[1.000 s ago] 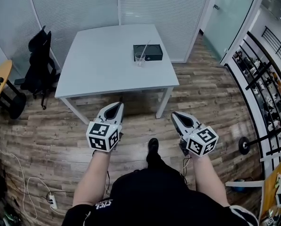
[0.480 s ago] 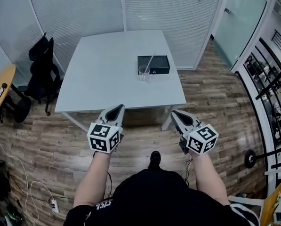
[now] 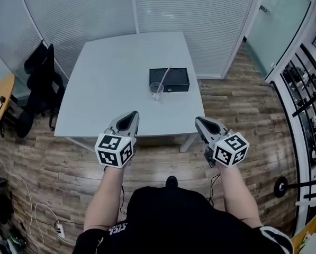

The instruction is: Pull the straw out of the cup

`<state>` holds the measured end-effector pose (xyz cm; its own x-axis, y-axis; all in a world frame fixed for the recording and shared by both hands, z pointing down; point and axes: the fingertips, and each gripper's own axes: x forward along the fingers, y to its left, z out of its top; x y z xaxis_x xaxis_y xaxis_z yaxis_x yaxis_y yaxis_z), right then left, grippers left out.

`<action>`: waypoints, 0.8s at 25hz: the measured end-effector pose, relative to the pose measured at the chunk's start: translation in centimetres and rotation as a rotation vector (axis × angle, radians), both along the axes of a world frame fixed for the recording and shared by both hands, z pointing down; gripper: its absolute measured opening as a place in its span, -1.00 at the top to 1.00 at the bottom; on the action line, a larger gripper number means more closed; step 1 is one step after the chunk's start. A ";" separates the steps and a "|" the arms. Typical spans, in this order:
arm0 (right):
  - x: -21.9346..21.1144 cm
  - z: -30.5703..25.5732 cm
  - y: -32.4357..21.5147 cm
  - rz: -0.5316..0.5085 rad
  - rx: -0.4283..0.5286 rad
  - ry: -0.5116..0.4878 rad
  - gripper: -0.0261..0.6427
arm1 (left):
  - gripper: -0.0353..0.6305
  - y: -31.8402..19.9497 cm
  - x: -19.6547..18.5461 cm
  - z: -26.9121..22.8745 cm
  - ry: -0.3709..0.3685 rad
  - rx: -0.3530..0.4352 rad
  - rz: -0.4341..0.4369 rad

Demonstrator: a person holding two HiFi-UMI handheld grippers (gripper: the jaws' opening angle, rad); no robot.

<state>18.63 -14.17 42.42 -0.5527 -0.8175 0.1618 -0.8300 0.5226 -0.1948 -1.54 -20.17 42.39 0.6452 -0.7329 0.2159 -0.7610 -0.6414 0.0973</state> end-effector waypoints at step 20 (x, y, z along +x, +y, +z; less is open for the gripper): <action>-2.4 3.5 -15.2 0.043 -0.114 0.021 0.90 | 0.88 -16.3 -1.8 3.0 0.038 -0.075 0.047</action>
<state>16.27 -29.40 45.91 -0.5135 -0.8159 0.2657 -0.8554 0.4624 -0.2334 -3.37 -36.42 45.36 0.6876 -0.6842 0.2433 -0.7249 -0.6664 0.1745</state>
